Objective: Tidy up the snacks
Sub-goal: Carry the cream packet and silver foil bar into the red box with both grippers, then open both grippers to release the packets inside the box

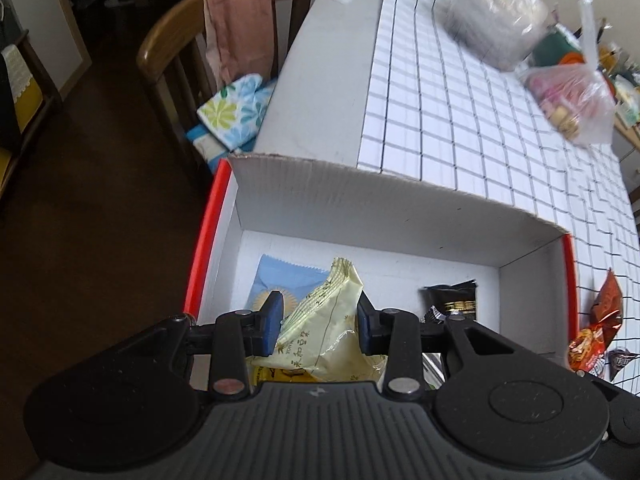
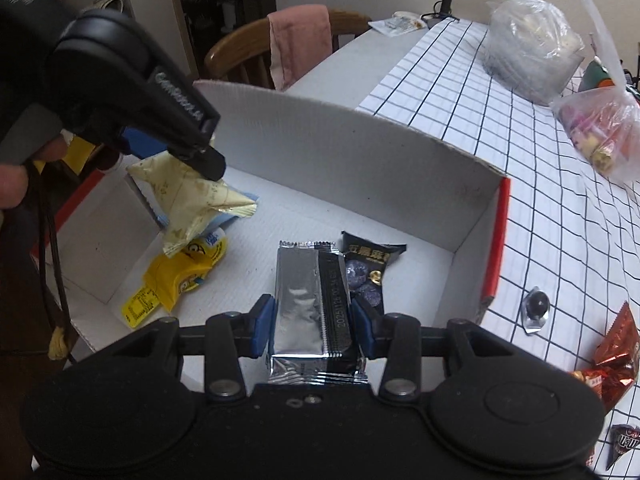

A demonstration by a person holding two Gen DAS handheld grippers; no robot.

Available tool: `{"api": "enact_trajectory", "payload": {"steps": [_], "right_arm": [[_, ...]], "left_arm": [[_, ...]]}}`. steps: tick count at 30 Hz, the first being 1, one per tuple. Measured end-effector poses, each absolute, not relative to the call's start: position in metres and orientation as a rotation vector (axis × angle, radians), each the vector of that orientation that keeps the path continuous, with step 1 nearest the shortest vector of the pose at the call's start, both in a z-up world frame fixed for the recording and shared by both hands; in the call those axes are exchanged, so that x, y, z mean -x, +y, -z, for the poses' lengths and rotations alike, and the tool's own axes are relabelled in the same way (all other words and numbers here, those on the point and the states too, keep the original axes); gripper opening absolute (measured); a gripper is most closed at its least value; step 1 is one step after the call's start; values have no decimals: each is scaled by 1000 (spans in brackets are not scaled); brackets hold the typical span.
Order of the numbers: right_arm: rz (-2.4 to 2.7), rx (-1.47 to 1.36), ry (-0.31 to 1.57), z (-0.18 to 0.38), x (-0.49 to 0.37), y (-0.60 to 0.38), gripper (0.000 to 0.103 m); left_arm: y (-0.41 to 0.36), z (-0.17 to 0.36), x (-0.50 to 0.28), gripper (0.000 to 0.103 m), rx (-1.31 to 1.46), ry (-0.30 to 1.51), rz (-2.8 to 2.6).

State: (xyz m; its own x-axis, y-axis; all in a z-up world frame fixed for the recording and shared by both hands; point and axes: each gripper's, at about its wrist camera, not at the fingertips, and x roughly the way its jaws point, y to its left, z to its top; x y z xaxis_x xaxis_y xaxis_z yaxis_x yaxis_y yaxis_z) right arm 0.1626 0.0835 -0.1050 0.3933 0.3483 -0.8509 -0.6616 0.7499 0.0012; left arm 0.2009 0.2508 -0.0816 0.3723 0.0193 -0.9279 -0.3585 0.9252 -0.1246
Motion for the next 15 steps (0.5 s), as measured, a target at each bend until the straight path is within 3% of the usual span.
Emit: {"api": "enact_trajectory", "payload": {"steps": [15], "right_arm": [[-660,376,1028,117,-163,91,41]], "left_arm": [[254,115,-217,37,315,1347,-307]]}}
